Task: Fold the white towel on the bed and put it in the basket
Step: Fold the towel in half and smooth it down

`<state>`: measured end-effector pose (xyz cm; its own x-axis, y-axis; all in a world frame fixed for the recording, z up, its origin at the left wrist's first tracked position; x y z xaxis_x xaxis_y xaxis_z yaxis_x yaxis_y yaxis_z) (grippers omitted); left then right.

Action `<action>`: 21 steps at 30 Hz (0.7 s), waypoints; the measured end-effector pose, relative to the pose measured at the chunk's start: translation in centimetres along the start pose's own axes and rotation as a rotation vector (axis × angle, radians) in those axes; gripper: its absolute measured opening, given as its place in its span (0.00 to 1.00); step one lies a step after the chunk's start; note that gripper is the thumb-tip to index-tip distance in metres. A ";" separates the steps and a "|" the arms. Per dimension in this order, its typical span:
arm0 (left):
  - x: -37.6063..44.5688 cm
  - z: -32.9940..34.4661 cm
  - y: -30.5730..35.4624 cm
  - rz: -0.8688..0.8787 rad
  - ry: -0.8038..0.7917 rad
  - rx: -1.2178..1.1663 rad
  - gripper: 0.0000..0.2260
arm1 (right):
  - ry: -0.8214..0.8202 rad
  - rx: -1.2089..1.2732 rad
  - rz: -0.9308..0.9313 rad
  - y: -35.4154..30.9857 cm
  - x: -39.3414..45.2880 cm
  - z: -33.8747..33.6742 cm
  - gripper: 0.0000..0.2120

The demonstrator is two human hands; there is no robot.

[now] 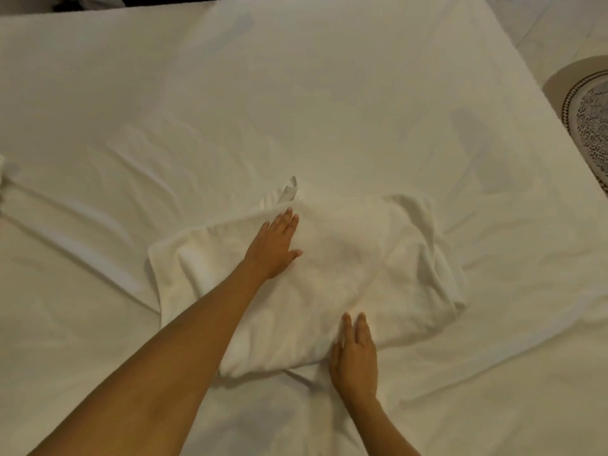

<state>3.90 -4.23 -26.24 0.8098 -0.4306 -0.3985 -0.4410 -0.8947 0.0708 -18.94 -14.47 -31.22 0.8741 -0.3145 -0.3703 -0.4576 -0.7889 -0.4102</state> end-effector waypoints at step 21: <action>11.2 -0.4 1.7 -0.026 -0.577 0.094 0.54 | 0.305 1.380 1.159 -1.0 -2.2 5.2 0.22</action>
<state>12.35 -10.63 -30.15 0.4904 -0.2510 -0.8346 -0.4777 -0.8784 -0.0165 -21.26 -10.22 -34.33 -0.0221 -0.5214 -0.8530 -0.4381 0.7720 -0.4606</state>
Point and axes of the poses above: each hand's wrist, its own x-axis towards the middle knuckle, its own z-axis out of the palm, y = z × x, the point moved 6 cm from there along x, towards the middle knuckle, and after that the axes turned 7 degrees about -z, right-handed, at the moved point
